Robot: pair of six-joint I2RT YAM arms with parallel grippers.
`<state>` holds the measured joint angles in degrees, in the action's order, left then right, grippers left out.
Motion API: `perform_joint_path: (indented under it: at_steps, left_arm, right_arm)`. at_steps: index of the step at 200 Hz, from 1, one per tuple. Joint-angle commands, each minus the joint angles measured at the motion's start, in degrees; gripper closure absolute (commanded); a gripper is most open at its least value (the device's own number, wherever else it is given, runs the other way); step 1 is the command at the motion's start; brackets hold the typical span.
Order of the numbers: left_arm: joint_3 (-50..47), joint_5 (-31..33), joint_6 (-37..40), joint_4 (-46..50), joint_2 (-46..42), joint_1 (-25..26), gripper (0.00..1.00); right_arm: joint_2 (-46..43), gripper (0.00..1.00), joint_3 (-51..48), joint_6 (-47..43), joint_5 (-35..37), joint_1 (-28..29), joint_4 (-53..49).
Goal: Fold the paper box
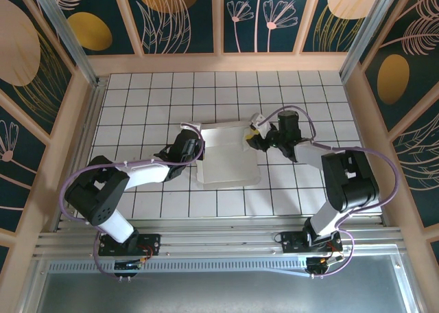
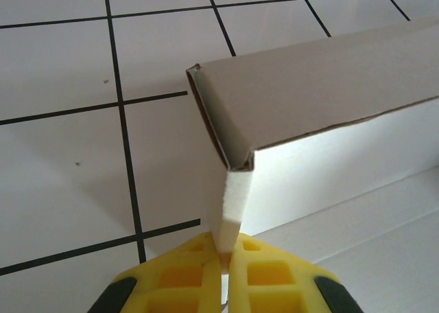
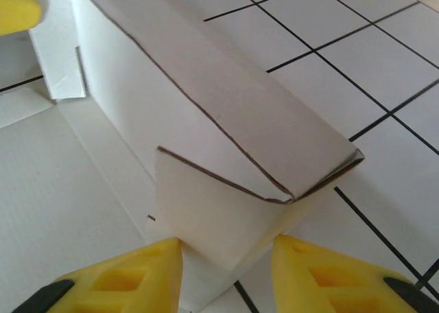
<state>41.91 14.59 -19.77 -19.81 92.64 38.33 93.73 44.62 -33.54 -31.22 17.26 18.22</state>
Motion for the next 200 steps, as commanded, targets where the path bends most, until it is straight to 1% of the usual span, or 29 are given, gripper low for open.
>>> perform_joint_path:
  at_steps: [1,20,35,62,83,120,136,143,153,159,184,190,200]
  left_arm:
    - [1.72,-3.53,-0.13,-1.29,0.26,0.95,0.94]
    - [1.55,-3.49,-0.05,-1.3,0.26,0.96,0.94]
    - [1.43,-3.6,-0.31,-1.6,0.3,0.96,0.94]
    - [1.33,-3.67,-0.35,-1.61,0.26,0.92,0.94]
    - [1.42,-3.56,-0.23,-1.47,0.17,0.96,0.94]
    - [1.69,-4.05,-0.86,-1.33,0.26,0.95,0.94]
    - [1.62,-3.95,-1.08,-1.25,0.17,0.96,0.94]
    - [1.66,-4.03,-1.15,-1.35,0.26,0.96,0.94]
    - [1.68,-4.11,-1.15,-1.59,0.48,0.96,0.94]
    - [1.83,-4.13,-1.15,-1.57,0.61,0.95,0.94]
    - [1.93,-4.28,-1.13,-1.39,0.71,0.94,0.94]
    - [1.86,-4.24,-1.16,-1.46,0.69,0.95,0.94]
    - [1.65,-4.14,-1.18,-1.5,0.52,0.94,0.94]
  right_arm:
    - [2.18,0.67,2.79,4.6,2.26,2.38,2.52]
    - [4.16,0.79,4.98,8.2,7.36,3.08,2.12]
    - [5.69,0.83,7.4,11.31,11.58,4.28,0.87]
    - [7.96,0.91,11.05,19.26,15.09,5.14,-0.11]
    - [9.89,1.0,12.62,25.0,16.64,6.18,0.34]
    - [12.57,1.0,12.46,28.93,20.26,8.79,3.5]
    - [13.15,1.0,11.8,31.98,23.25,10.09,6.14]
    - [13.67,0.95,11.73,33.63,23.17,10.46,7.18]
    - [14.72,0.82,11.69,35.52,22.55,10.96,8.7]
    - [15.32,0.79,11.69,36.17,21.98,11.13,9.58]
    - [17.67,0.78,11.84,36.18,17.49,11.18,12.05]
    - [17.88,0.79,11.9,35.32,16.25,11.14,12.25]
    - [17.91,0.85,11.31,34.56,15.96,11.22,13.4]
